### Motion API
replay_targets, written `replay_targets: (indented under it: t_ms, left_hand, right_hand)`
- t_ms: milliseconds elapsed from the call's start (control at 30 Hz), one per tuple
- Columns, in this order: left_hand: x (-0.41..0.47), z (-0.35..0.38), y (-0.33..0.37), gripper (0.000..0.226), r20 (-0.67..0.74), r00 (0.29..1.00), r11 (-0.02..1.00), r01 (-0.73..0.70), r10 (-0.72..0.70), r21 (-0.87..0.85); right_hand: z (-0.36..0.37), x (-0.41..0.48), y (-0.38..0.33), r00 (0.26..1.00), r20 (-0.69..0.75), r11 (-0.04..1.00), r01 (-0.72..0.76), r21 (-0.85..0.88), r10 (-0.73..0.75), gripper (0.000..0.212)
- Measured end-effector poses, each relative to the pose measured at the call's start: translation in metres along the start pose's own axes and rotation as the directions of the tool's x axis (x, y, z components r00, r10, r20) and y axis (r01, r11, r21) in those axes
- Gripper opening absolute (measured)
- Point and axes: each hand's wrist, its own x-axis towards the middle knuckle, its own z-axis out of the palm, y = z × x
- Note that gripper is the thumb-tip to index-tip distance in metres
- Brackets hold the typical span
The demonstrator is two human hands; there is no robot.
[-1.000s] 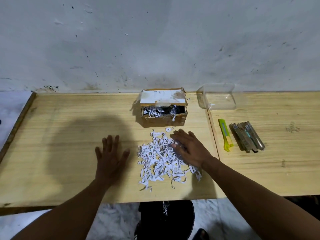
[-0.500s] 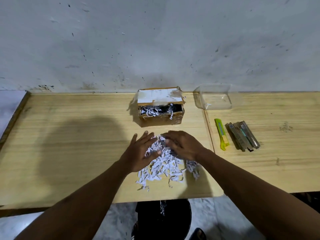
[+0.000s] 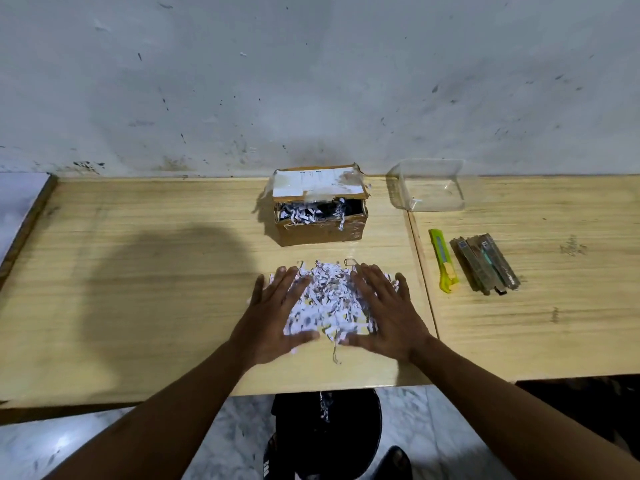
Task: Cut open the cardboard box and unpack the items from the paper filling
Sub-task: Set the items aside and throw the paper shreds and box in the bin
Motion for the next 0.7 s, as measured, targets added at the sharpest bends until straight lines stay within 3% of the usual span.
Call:
replay_targets:
  t_ms: [67,167,300,467,700]
  left_hand:
    - [0.003,-0.003,-0.003,0.104,-0.05,0.999,0.999,0.017,-0.02,-0.048]
    - [0.004,-0.011,-0.002,0.124,-0.034,0.999,0.996,-0.038,0.036,-0.078]
    - [0.005,-0.009,0.007,0.147,0.039,0.998,0.999,-0.047,0.046,0.013]
    - [0.014,0.003,0.005,0.123,-0.035,0.999,0.999,0.039,-0.038,0.006]
    - [0.04,-0.003,-0.006,0.127,-0.006,0.995,0.994,-0.1,0.1,0.037]
  right_hand:
    - [-0.001,0.001,0.0,0.999,-0.031,1.0,-0.006,0.009,0.006,0.114]
    - [-0.006,0.003,-0.004,0.999,-0.03,0.999,0.037,0.004,-0.037,0.128]
    - [-0.003,0.009,-0.011,0.999,-0.003,0.999,0.041,-0.034,-0.041,0.136]
    - [0.004,0.017,-0.007,0.997,-0.044,0.997,0.059,-0.044,-0.061,0.112]
    - [0.003,0.038,0.003,0.99,-0.04,0.988,0.134,-0.08,-0.138,0.113]
